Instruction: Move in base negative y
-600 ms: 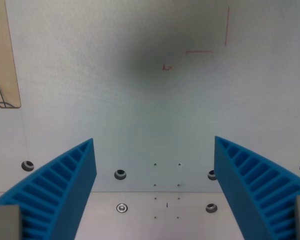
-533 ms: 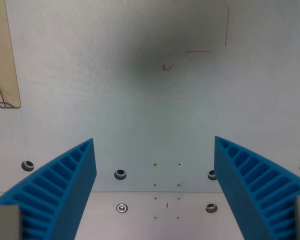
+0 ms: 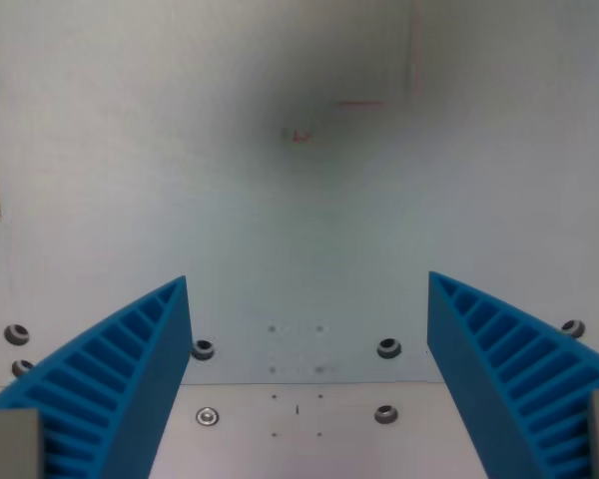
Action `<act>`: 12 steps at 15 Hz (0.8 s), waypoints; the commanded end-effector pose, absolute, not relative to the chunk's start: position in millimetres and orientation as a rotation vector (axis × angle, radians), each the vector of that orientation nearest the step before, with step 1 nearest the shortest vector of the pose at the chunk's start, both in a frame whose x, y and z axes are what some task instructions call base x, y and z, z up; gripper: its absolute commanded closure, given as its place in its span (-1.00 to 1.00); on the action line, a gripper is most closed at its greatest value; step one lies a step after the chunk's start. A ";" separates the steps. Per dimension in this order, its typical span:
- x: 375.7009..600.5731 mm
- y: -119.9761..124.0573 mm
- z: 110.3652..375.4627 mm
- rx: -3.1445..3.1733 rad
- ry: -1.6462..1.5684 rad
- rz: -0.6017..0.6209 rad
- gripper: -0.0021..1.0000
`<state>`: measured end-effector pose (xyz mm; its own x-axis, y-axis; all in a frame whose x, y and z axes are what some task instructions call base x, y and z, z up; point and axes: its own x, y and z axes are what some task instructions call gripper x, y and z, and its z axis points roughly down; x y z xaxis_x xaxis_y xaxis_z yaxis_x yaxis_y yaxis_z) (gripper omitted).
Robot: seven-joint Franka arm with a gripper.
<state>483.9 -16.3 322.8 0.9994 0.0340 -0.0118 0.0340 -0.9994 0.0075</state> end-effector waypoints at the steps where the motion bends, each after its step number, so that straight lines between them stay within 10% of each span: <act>1: 482.0 -30.4 324.9 3.137 0.071 -0.009 -1.00; 12: 481.3 -85.5 324.0 3.137 0.071 -0.009 -1.00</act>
<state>478.0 -80.7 322.4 0.9996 0.0257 -0.0119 0.0258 -0.9996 0.0108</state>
